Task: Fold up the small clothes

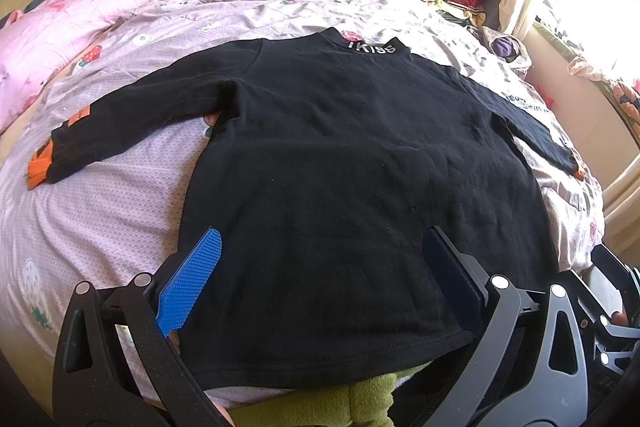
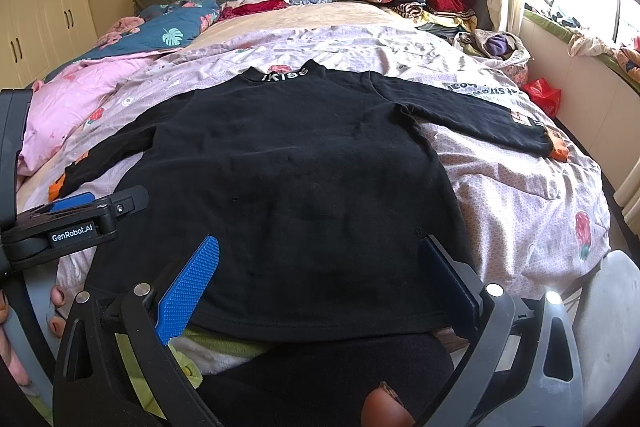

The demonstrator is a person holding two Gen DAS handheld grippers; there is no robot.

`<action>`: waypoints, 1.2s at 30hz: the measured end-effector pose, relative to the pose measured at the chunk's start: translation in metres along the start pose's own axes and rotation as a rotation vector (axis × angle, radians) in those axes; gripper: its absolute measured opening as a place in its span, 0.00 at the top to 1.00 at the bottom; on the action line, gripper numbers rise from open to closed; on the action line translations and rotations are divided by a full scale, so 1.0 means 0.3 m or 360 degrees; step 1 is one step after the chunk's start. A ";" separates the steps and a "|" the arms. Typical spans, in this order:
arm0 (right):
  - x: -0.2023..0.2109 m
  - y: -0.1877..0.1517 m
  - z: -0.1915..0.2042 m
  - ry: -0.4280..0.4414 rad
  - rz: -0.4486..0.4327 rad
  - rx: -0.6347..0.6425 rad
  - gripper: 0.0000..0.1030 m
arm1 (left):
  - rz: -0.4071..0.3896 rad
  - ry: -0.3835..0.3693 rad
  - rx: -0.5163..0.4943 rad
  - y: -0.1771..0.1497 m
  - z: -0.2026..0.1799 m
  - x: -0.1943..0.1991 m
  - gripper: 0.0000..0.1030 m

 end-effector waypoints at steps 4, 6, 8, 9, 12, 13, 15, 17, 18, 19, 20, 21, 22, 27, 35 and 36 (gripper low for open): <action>0.000 0.000 0.000 0.0002 0.0002 -0.0002 0.04 | -0.0001 0.0004 -0.0008 0.003 0.003 0.001 0.08; -0.004 0.002 0.009 0.0004 0.0005 0.0003 0.04 | -0.0009 0.0010 -0.0004 0.014 0.014 -0.003 0.08; -0.007 0.006 0.014 0.0006 0.0008 0.0000 0.04 | -0.0004 0.0014 0.0004 0.024 0.022 -0.007 0.08; -0.010 0.009 0.017 0.0015 0.0009 0.0001 0.04 | -0.0004 0.0014 0.0010 0.030 0.028 -0.009 0.08; -0.025 0.039 0.029 0.0019 0.0013 0.0019 0.04 | 0.0000 0.0018 0.0014 0.046 0.037 -0.020 0.08; -0.027 0.048 0.036 0.0021 0.0012 0.0024 0.04 | 0.0003 0.0016 0.0016 0.047 0.036 -0.024 0.08; -0.034 0.069 0.048 0.0030 0.0012 0.0033 0.04 | 0.0009 0.0019 0.0023 0.056 0.043 -0.033 0.08; -0.040 0.092 0.056 0.0037 0.0012 0.0033 0.04 | 0.0016 0.0015 0.0032 0.063 0.049 -0.040 0.08; -0.042 0.104 0.062 0.0040 0.0010 0.0036 0.04 | 0.0016 0.0016 0.0033 0.064 0.051 -0.042 0.08; -0.045 0.114 0.066 0.0040 0.0008 0.0034 0.04 | 0.0020 0.0017 0.0030 0.072 0.053 -0.046 0.08; -0.051 0.129 0.071 0.0044 0.0008 0.0031 0.04 | 0.0023 0.0017 0.0028 0.080 0.055 -0.050 0.08; -0.051 0.138 0.074 0.0048 0.0007 0.0029 0.04 | 0.0023 0.0019 0.0027 0.089 0.057 -0.053 0.08; -0.057 0.154 0.075 0.0045 0.0004 0.0021 0.04 | 0.0022 0.0017 0.0024 0.094 0.057 -0.056 0.08; -0.078 0.221 0.076 0.0045 0.0002 -0.0001 0.04 | 0.0019 0.0017 0.0020 0.134 0.058 -0.075 0.08; -0.128 0.307 0.066 0.0045 0.0022 -0.0035 0.04 | 0.0016 0.0014 0.0023 0.205 0.059 -0.112 0.08; -0.133 0.317 0.064 0.0046 0.0020 -0.0038 0.04 | 0.0016 0.0017 0.0025 0.213 0.058 -0.115 0.08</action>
Point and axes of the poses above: each gripper's, at about its wrist camera, not at the fingertips, and x roughly against the way its jaws point, z to its left, y to its top, the point moved 3 cm from there along -x, roughly the way its jaws point, and after that the axes turned 5 degrees about -x, right-handed, at the moved point
